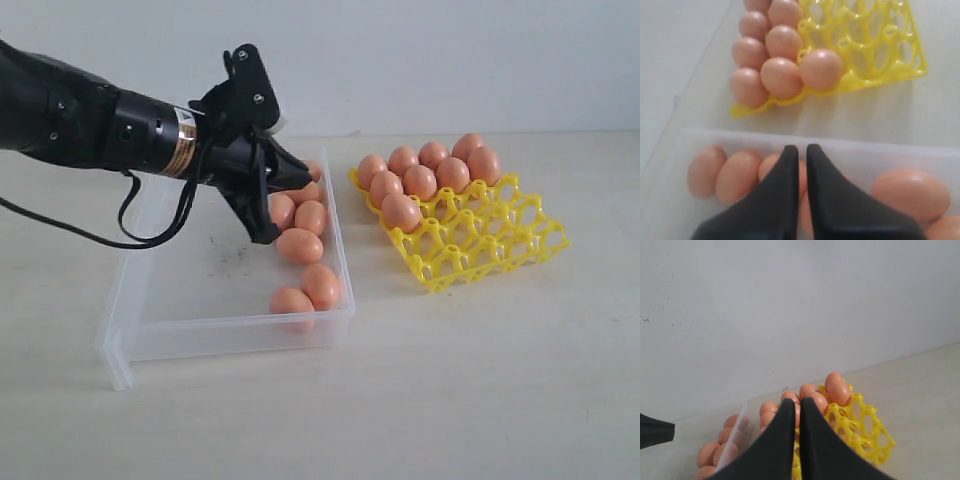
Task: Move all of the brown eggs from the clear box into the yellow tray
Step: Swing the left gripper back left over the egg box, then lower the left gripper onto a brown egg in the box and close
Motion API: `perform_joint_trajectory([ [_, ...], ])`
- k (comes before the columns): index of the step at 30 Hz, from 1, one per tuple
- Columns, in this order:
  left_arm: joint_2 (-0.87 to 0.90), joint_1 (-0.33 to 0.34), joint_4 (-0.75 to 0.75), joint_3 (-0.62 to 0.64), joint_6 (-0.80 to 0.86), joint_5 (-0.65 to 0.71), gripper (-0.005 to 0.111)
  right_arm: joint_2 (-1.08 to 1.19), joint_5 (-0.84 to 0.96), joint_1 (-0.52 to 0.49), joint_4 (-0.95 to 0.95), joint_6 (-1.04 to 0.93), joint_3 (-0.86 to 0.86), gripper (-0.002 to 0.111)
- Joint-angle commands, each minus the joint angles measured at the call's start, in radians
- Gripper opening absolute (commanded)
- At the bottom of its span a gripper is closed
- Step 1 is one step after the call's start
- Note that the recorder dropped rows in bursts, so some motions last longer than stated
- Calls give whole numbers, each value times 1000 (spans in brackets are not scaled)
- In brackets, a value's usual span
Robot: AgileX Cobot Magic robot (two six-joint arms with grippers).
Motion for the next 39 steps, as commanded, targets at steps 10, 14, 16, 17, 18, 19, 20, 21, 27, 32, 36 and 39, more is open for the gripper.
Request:
perform_joint_trajectory([
  [10,170,-100,-226,-330,-390,15,4,3,-5,0,-2,-2,4,0],
  [14,182,-138,29,-352,-525,316,4,3,-5,0,-2,-2,4,0],
  [16,178,-107,29,-331,-552,233,4,3,-5,0,-2,-2,4,0],
  [17,178,-92,29,-323,-563,146,4,3,-5,0,-2,-2,4,0],
  [18,178,-77,29,-312,-567,47,4,3,-5,0,-2,-2,4,0],
  [19,178,-54,29,-301,-570,-108,4,3,-5,0,-2,-2,4,0],
  [20,178,-39,29,-289,-570,-199,4,3,-5,0,-2,-2,4,0],
  [21,178,-18,29,-279,-570,-285,4,3,-5,0,-2,-2,4,0],
  [27,162,85,29,-177,-127,-417,4,3,-5,0,-2,-2,4,0],
  [32,137,20,-361,-74,375,51,4,3,-3,0,-2,-2,4,0],
  [36,168,-27,-1205,-48,1176,-41,4,3,-3,0,-2,-2,4,0],
  [39,193,-87,-1743,33,1596,-476,4,3,-3,0,-2,-2,4,0],
])
